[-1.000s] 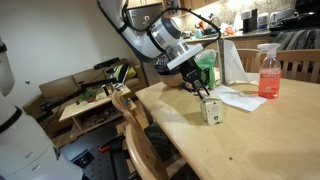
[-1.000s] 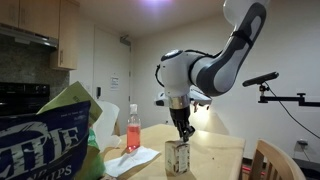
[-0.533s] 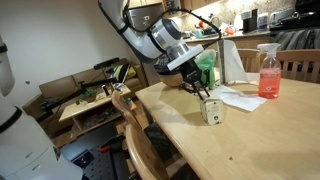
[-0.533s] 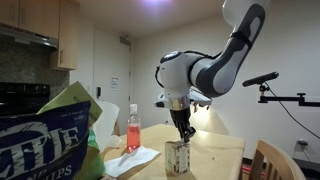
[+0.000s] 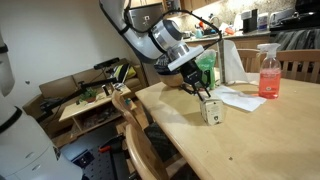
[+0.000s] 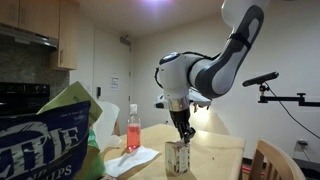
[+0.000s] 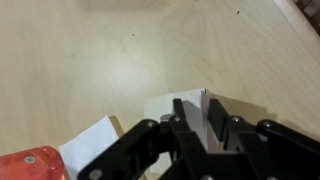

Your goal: Close the box on the table

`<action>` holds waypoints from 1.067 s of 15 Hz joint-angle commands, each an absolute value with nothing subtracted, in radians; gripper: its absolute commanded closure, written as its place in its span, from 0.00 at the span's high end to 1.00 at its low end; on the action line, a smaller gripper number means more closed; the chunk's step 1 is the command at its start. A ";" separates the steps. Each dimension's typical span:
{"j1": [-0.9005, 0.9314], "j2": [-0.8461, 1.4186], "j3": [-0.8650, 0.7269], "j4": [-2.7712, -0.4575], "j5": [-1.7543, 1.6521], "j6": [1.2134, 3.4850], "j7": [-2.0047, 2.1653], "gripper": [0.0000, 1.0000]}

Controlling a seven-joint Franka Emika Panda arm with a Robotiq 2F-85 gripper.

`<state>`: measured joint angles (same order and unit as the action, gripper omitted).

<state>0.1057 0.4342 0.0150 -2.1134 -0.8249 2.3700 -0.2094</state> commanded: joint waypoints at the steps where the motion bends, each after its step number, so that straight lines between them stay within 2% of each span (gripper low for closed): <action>1: 0.109 0.443 0.021 -2.088 -0.838 2.328 -0.213 0.31; 16: 0.114 0.456 0.021 -2.072 -0.840 2.298 -0.213 0.30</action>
